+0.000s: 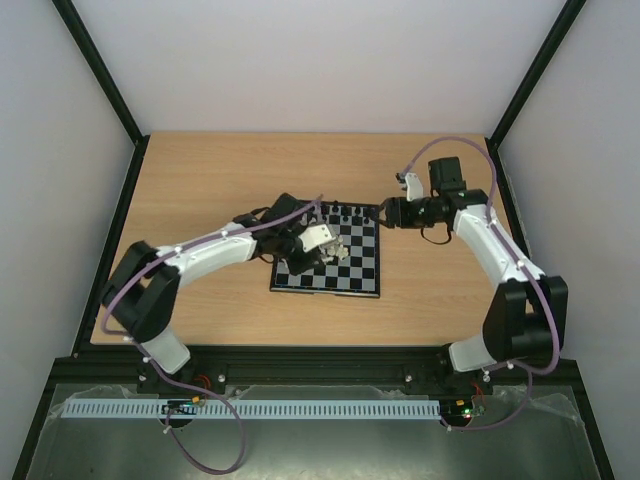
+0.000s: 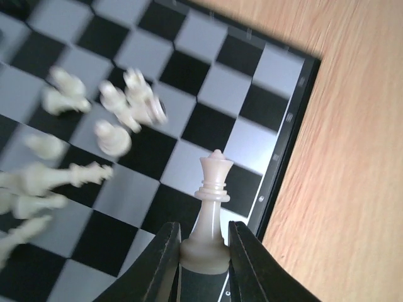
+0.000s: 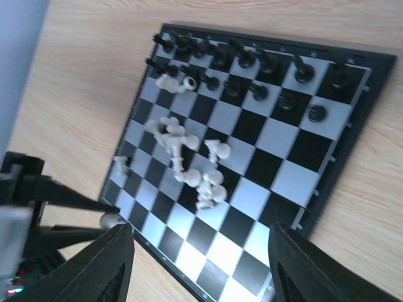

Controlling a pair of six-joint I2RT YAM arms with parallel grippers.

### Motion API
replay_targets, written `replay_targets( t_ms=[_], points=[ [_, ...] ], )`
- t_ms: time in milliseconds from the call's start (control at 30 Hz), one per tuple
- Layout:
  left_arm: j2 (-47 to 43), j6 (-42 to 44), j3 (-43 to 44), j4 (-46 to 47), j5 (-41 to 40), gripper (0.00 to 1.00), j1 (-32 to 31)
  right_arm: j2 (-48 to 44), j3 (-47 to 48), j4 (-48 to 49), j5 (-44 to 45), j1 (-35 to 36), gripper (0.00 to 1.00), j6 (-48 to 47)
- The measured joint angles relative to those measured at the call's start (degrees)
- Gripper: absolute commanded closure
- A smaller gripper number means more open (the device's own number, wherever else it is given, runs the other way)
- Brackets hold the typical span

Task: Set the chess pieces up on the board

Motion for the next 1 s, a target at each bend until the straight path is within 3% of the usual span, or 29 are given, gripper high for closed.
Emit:
replay_targets(
  t_ms=[267, 567, 1000],
  points=[
    [-10.4, -9.9, 0.4, 4.2, 4.7, 0.84, 3.0, 9.1, 4.5, 1.6, -12.8, 0.3, 0.32, 10.8],
    [-10.9, -15.5, 0.1, 6.7, 7.4, 0.84, 4.6, 12.0, 4.5, 3.4, -22.8, 7.0, 0.48, 17.2],
    [-10.9, -16.9, -0.9, 7.5, 8.7, 0.84, 4.8, 13.6, 4.5, 8.1, -26.3, 11.3, 0.67, 21.2]
  ],
)
